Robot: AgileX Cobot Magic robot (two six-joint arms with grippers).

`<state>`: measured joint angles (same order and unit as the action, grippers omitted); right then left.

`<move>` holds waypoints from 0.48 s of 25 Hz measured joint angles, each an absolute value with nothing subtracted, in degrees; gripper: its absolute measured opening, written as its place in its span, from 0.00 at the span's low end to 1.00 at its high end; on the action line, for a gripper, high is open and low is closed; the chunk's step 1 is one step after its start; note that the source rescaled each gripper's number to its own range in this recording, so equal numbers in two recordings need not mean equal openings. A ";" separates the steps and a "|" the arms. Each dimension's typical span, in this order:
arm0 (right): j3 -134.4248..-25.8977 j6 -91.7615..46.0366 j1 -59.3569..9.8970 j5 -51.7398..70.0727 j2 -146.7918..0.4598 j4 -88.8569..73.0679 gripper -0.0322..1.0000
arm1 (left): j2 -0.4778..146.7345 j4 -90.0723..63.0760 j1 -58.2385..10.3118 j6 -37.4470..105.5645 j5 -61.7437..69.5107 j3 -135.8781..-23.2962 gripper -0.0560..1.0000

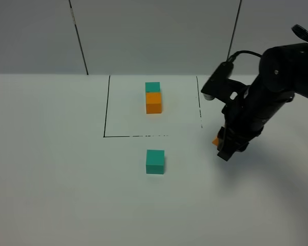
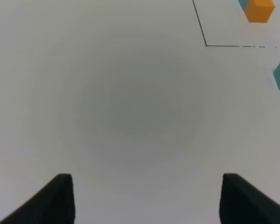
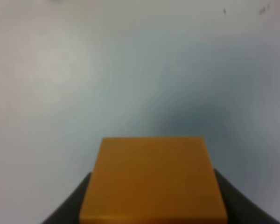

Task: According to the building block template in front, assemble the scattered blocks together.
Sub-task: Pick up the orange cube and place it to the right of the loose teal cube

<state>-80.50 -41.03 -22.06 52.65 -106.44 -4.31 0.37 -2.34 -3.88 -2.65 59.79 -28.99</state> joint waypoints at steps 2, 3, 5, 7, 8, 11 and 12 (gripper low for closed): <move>-83.63 -41.37 -23.39 55.75 -108.90 -3.71 0.03 | 0.37 -2.34 -3.88 -2.65 59.79 -28.99 0.43; -85.28 -41.50 -23.98 57.92 -110.39 -3.31 0.03 | 0.37 -2.34 -3.88 -2.59 59.79 -28.99 0.43; -87.87 -41.64 -24.78 61.51 -113.13 -2.35 0.03 | 0.37 -2.34 -3.88 -2.59 59.79 -28.99 0.43; -89.91 -42.12 -25.05 63.93 -115.58 -1.80 0.03 | 0.37 -2.34 -3.88 -2.59 59.79 -28.99 0.43; -90.49 -42.29 -25.17 64.27 -116.66 -1.43 0.03 | 0.37 -2.34 -3.88 -2.59 59.79 -28.99 0.43; -91.44 -43.43 -25.75 64.06 -118.61 -0.46 0.03 | 0.37 -2.34 -3.88 -2.59 59.79 -28.99 0.43; -91.49 -44.06 -26.01 63.79 -119.00 0.00 0.03 | 0.37 -2.34 -3.88 -2.59 59.79 -28.99 0.43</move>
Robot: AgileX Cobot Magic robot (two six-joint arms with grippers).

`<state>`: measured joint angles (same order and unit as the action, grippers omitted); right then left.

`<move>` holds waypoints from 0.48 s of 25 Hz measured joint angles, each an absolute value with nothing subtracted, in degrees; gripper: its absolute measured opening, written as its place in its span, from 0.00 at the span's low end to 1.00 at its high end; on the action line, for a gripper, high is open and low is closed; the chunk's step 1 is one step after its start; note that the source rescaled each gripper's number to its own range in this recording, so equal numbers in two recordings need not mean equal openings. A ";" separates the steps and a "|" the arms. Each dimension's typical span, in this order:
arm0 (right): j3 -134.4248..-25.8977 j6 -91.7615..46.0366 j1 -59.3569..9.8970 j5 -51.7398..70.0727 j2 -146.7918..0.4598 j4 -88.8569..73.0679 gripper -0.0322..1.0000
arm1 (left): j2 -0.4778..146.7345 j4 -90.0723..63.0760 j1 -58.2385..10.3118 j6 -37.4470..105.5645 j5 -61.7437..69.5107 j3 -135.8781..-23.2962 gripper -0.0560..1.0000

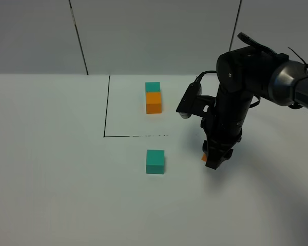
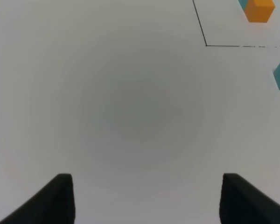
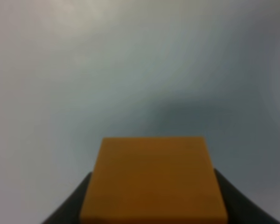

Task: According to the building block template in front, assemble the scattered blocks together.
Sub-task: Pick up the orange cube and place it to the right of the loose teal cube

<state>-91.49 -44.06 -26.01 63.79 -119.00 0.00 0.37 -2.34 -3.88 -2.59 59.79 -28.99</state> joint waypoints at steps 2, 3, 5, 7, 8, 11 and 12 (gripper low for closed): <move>-91.49 -45.08 -26.46 63.35 -119.51 -0.34 0.03 | 0.37 -2.34 -3.88 -2.59 59.79 -28.99 0.43; -91.55 -45.44 -26.65 63.11 -119.62 0.00 0.03 | 0.37 -2.34 -3.88 -2.59 59.79 -28.99 0.43; -91.55 -46.02 -27.00 62.83 -119.90 0.00 0.03 | 0.37 -2.34 -3.88 -2.59 59.79 -28.99 0.43; -91.67 -46.61 -27.12 62.66 -120.28 0.00 0.03 | 0.37 -2.34 -3.88 -2.59 59.79 -28.99 0.43; -91.79 -46.89 -27.12 62.54 -120.67 0.00 0.03 | 0.37 -2.34 -3.88 -2.59 59.79 -28.99 0.43; -91.79 -47.40 -27.12 62.35 -121.75 1.77 0.03 | 0.37 -2.34 -3.88 -2.59 59.79 -28.99 0.43; -91.83 -47.63 -27.12 62.22 -122.21 2.23 0.03 | 0.37 -2.34 -3.88 -2.59 59.79 -28.99 0.43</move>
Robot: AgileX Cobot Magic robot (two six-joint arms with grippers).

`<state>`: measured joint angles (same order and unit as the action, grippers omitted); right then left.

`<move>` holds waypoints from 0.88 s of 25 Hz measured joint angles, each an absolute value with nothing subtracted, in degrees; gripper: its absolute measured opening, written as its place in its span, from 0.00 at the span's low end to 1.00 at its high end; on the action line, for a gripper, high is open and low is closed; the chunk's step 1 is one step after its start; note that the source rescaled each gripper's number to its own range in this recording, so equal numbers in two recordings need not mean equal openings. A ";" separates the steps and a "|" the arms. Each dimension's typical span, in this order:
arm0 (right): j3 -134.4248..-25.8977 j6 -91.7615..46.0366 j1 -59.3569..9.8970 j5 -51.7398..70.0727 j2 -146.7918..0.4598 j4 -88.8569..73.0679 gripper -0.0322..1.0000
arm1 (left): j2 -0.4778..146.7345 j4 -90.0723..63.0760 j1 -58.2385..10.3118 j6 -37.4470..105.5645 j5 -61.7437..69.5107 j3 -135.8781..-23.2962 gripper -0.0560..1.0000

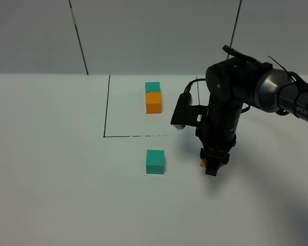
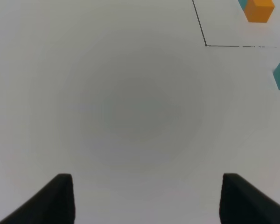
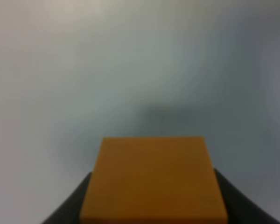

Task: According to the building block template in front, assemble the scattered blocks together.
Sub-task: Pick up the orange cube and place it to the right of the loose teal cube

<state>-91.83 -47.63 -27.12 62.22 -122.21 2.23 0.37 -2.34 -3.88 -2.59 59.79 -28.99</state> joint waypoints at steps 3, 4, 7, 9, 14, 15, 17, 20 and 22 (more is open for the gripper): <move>-91.83 -48.58 -27.12 61.11 -123.43 2.44 0.03 | 0.37 -2.34 -3.88 -2.59 59.79 -28.99 0.43; -91.83 -49.02 -27.12 60.76 -123.63 2.49 0.03 | 0.37 -2.34 -3.88 -2.59 59.79 -28.99 0.43; -91.83 -50.27 -27.14 60.19 -123.61 2.51 0.03 | 0.37 -2.34 -3.88 -2.59 59.79 -28.99 0.43; -91.83 -50.71 -27.31 59.90 -123.61 2.82 0.03 | 0.37 -2.34 -3.88 -2.59 59.79 -28.99 0.43; -91.83 -51.62 -28.70 58.17 -123.61 3.79 0.03 | 0.37 -2.34 -3.88 -2.59 59.79 -28.99 0.43; -91.83 -51.95 -28.94 57.51 -123.61 3.79 0.03 | 0.37 -2.34 -3.88 -2.59 59.79 -28.99 0.43; -91.83 -52.36 -29.34 56.35 -123.61 4.02 0.03 | 0.37 -2.34 -3.88 -2.59 59.79 -28.99 0.43; -91.83 -52.52 -29.45 55.79 -123.61 4.50 0.03 | 0.37 -2.34 -3.88 -2.59 59.79 -28.99 0.43; -91.83 -52.52 -29.45 55.75 -123.61 4.77 0.03 | 0.37 -2.34 -3.88 -2.59 59.79 -28.99 0.43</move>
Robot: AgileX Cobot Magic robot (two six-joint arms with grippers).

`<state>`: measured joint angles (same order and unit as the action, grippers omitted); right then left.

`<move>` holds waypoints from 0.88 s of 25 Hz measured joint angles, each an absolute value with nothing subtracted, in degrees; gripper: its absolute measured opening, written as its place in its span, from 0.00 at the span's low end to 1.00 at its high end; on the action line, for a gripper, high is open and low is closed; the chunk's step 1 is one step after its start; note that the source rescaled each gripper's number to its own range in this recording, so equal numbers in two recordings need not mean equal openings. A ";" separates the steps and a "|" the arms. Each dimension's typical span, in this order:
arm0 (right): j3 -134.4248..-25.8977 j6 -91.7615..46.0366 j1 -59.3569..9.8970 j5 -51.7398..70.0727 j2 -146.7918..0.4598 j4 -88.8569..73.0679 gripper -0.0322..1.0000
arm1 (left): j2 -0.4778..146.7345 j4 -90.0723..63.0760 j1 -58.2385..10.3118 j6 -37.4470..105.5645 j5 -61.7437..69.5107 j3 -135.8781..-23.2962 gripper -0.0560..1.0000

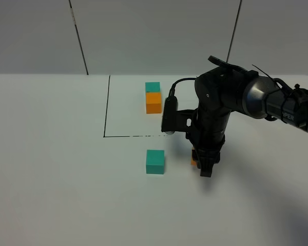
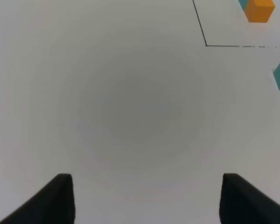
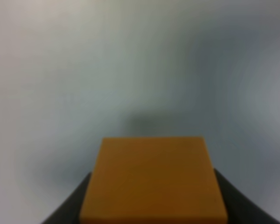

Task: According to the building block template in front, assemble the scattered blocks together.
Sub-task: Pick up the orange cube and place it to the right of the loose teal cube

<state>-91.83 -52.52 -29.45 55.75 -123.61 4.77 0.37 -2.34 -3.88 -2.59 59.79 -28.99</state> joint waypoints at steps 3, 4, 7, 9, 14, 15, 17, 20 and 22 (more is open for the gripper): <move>-91.83 -52.53 -29.45 55.63 -123.61 5.10 0.03 | 0.37 -2.34 -3.88 -2.64 59.79 -28.99 0.43; -91.83 -52.58 -29.45 55.47 -123.61 5.21 0.03 | 0.37 -2.34 -3.88 -2.64 59.79 -28.99 0.43; -91.93 -52.70 -29.45 54.95 -124.19 5.27 0.03 | 0.37 -2.34 -3.88 -2.64 59.79 -28.99 0.43; -92.89 -52.97 -29.45 55.44 -125.55 5.40 0.03 | 0.37 -2.34 -3.88 -2.64 59.79 -28.99 0.43; -94.79 -53.49 -29.45 55.90 -128.21 5.47 0.03 | 0.37 -2.34 -3.88 -2.64 59.79 -28.99 0.43; -94.79 -53.49 -29.45 55.95 -128.21 5.47 0.03 | 0.37 -2.34 -3.88 -2.64 59.79 -28.99 0.43; -94.79 -53.49 -29.45 55.95 -128.28 5.47 0.03 | 0.37 -2.34 -3.88 -2.64 59.79 -28.99 0.43; -94.79 -53.56 -29.45 55.89 -128.34 5.42 0.03 | 0.37 -2.34 -3.88 -2.64 59.79 -28.99 0.43; -94.90 -53.56 -29.45 55.82 -128.65 5.42 0.03 | 0.37 -2.34 -3.88 -2.64 59.79 -28.99 0.43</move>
<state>-94.90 -53.56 -29.45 55.82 -128.65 5.42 0.37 -2.34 -3.88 -2.64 59.79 -28.99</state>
